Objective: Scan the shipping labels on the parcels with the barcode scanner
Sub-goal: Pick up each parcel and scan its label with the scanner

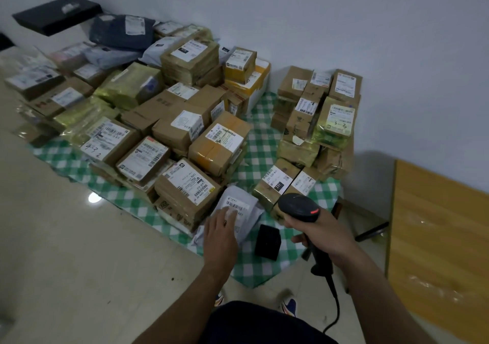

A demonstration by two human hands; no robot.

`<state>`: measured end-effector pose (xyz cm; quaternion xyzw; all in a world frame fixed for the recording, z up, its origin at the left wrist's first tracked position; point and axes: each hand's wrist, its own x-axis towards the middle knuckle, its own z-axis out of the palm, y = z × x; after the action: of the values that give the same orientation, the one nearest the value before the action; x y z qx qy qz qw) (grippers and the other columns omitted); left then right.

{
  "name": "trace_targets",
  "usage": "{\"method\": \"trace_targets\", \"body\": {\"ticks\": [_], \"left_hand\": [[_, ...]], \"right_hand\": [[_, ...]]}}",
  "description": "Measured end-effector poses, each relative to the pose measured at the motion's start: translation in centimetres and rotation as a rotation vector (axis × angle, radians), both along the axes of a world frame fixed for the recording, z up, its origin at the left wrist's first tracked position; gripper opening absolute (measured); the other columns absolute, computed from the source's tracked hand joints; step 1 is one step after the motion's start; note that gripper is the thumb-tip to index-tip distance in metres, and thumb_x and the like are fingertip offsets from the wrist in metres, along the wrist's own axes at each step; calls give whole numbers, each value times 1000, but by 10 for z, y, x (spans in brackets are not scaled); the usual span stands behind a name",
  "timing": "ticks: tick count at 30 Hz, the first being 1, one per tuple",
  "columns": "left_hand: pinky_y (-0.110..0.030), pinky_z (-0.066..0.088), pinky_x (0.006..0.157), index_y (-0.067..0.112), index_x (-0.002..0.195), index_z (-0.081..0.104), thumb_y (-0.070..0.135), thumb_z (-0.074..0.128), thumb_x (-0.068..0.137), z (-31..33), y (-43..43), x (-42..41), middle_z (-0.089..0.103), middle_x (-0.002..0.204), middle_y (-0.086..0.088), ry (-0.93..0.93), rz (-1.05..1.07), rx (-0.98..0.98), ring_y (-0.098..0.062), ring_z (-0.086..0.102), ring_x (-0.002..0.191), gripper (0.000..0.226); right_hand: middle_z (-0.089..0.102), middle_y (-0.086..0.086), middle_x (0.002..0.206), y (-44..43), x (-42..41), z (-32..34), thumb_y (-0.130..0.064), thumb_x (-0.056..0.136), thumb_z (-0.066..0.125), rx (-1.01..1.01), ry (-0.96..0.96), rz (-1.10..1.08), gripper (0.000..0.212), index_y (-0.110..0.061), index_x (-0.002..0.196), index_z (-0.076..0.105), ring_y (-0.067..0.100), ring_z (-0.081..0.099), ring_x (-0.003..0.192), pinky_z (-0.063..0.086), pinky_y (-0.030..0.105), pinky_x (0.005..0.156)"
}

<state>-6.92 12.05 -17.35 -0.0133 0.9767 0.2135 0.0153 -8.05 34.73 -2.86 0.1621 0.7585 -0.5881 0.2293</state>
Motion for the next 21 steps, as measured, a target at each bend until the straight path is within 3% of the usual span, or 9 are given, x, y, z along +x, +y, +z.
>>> {"method": "trace_targets", "body": {"ticks": [2, 4, 6, 11, 14, 17, 21], "left_hand": [[-54, 34, 120, 16, 140, 57, 17, 72, 87, 0, 5, 1, 52, 149, -10, -18, -75, -24, -31, 45, 141, 55], [-49, 28, 123, 24, 146, 51, 30, 68, 92, -1, 5, 0, 42, 157, -7, -115, -112, -20, -29, 35, 147, 57], [-46, 30, 122, 27, 147, 47, 20, 67, 89, -4, 0, -2, 35, 162, -6, -160, -156, -21, -28, 29, 150, 62], [-44, 46, 107, 15, 133, 59, 16, 94, 60, -13, -18, -12, 55, 145, -12, -142, -181, 7, -33, 53, 134, 81], [-43, 35, 118, 17, 149, 46, 26, 85, 78, -5, -11, -21, 41, 156, -9, -158, -226, 29, -31, 37, 146, 82], [-41, 26, 122, 25, 156, 34, 39, 67, 94, 17, 10, -37, 29, 163, -1, -177, -246, 208, -23, 21, 152, 72], [-37, 30, 115, 23, 141, 49, 34, 68, 93, 33, 42, -76, 44, 151, 0, -177, -274, 343, -23, 32, 143, 52]], "right_hand": [[79, -3, 101, 0, 2, -1, -31, 92, 79, 7, -3, 0, 35, -34, 124, 68, 22, 79, 79, 52, 28, 65], [79, -5, 101, 0, 3, -1, -31, 92, 79, 11, 0, 2, 32, -36, 122, 67, 19, 79, 79, 52, 26, 65], [79, -7, 98, 0, 4, 1, -31, 93, 78, 19, 14, 4, 28, -39, 117, 66, 16, 78, 77, 52, 23, 64], [77, -4, 102, 6, 10, 1, -28, 92, 79, 37, 56, -69, 28, -41, 113, 66, 15, 76, 72, 55, 26, 67], [76, 7, 103, 16, 10, 0, -28, 93, 78, 63, 44, -116, 31, -34, 120, 65, 14, 74, 70, 53, 37, 71], [74, 10, 100, 21, 6, 0, -28, 94, 76, 106, 70, -145, 25, -31, 117, 65, 13, 73, 67, 51, 38, 69], [75, 1, 95, 23, -2, 1, -25, 94, 77, 90, 75, -117, 26, -29, 117, 65, 16, 74, 70, 55, 33, 70]]}}
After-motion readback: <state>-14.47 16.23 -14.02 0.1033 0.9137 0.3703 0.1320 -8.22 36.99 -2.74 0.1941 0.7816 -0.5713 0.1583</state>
